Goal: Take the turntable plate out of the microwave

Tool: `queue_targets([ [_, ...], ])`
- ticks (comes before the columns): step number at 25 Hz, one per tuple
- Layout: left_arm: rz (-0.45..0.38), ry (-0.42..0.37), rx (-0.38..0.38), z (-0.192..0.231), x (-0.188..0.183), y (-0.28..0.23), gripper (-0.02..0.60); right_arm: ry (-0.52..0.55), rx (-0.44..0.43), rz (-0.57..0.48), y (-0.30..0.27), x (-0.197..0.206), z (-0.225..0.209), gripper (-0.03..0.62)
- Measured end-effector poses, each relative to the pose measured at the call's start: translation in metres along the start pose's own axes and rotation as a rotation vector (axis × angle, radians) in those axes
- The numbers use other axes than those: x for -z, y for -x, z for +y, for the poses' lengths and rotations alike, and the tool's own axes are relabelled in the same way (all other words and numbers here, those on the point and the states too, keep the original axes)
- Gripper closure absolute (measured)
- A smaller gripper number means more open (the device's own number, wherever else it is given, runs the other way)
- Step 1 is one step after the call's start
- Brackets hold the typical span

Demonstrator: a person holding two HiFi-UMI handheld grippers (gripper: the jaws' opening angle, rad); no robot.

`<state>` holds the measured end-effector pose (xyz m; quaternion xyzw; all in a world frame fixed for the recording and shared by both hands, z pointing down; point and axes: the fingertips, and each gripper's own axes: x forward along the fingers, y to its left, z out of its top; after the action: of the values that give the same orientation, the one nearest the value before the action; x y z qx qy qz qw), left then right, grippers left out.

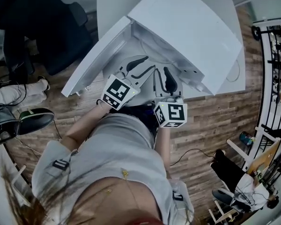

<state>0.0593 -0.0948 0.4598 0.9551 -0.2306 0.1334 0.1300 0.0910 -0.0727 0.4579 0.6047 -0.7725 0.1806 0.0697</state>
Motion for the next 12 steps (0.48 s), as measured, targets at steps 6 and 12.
queue_targets([
  [6,0.025,0.030,-0.057,0.018,0.016,-0.019,0.437,-0.026,-0.006,0.052,-0.020,0.022,-0.010,0.473],
  [12,0.092,0.057,-0.065,0.028,0.042,-0.034,0.437,-0.054,0.006,0.107,-0.034,0.046,-0.018,0.473],
])
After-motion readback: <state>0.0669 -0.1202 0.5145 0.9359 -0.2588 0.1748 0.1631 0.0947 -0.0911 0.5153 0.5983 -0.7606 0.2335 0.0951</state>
